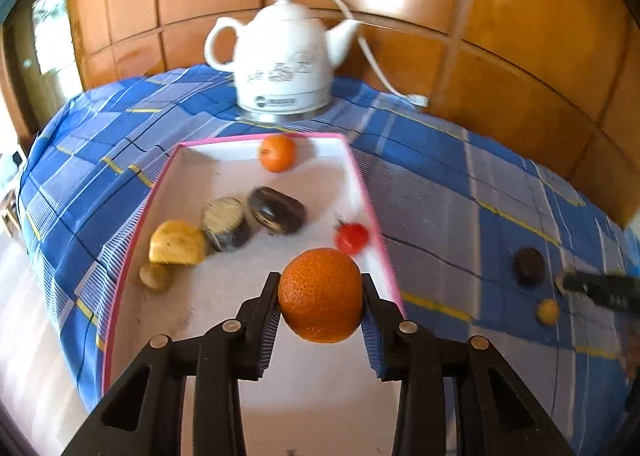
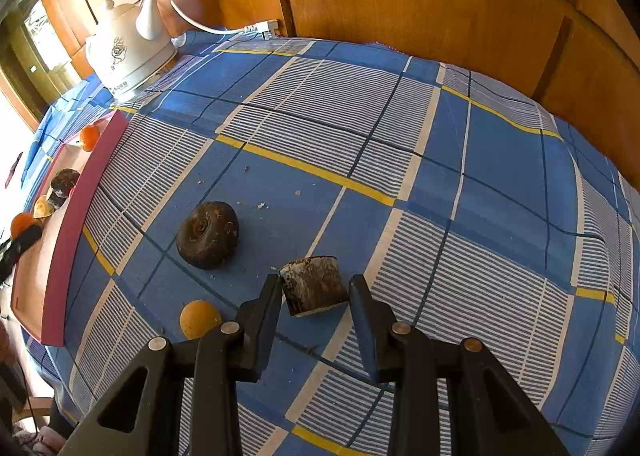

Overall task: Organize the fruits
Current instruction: 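Drop the orange in the tray with left tool while right tool holds square cake, then carry the square cake toward the pink tray with the right tool, then move both tools toward the dark brown cake and yellow ball on the cloth, then grasp the small yellow ball with the left tool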

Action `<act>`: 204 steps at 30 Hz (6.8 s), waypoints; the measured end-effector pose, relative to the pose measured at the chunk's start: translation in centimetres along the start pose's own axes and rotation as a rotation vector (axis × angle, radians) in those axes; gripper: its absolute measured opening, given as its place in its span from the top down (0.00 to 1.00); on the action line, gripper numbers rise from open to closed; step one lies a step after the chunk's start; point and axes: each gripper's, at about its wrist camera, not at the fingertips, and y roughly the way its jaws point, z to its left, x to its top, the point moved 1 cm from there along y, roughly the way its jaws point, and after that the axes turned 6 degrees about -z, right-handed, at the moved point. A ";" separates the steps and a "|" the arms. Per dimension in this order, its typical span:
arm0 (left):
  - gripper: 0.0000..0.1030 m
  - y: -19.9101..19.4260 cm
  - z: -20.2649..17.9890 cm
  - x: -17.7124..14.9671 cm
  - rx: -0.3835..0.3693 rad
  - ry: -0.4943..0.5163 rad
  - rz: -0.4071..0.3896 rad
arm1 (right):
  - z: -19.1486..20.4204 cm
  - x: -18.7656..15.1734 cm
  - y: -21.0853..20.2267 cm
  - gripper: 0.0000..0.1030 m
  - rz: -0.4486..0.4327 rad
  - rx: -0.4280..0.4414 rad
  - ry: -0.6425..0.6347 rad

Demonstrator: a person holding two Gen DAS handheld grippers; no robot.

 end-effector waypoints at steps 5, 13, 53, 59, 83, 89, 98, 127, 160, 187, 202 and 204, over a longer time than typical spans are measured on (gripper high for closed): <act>0.49 -0.5 2.0 1.1 0.031 -0.043 -0.039 | 0.0 0.1 0.0 0.66 0.000 0.004 0.001; 0.49 -2.8 4.1 -0.9 0.097 -0.085 -0.052 | 0.1 0.3 -0.3 0.66 -0.011 0.002 -0.005; 0.43 -7.5 4.7 -3.9 0.132 -0.019 -0.138 | 18.4 0.8 -3.6 0.66 -0.060 0.388 -0.183; 0.43 -7.4 5.7 -4.4 0.136 -0.042 -0.129 | 23.0 2.4 -1.4 0.66 -0.025 0.472 -0.164; 0.43 -7.3 5.7 -4.8 0.125 -0.033 -0.118 | 18.1 1.2 -2.4 0.61 -0.041 0.349 -0.148; 0.43 -7.5 4.5 -4.8 0.113 -0.005 -0.117 | 14.7 0.0 -3.1 0.61 -0.039 0.300 -0.127; 0.43 -7.8 3.4 -4.8 0.094 0.018 -0.117 | 11.8 -0.9 -3.9 0.61 -0.048 0.259 -0.096; 0.43 -7.5 2.5 -5.0 0.079 0.035 -0.105 | 4.2 -0.4 -6.3 0.61 -0.113 0.020 -0.113; 0.43 -6.0 -6.0 -3.3 -0.036 0.233 -0.091 | -4.1 -0.4 -6.9 0.61 -0.147 -0.048 0.179; 0.68 3.5 -22.8 -5.3 -0.375 0.393 0.159 | -4.1 0.1 -7.1 0.61 -0.150 -0.030 0.212; 0.73 0.3 -16.1 -7.9 -0.310 0.363 0.055 | -0.7 -1.0 -5.3 0.61 -0.092 0.023 0.058; 0.73 0.4 -16.1 -8.0 -0.304 0.368 0.047 | 0.3 -1.4 -4.8 0.61 -0.072 0.052 0.028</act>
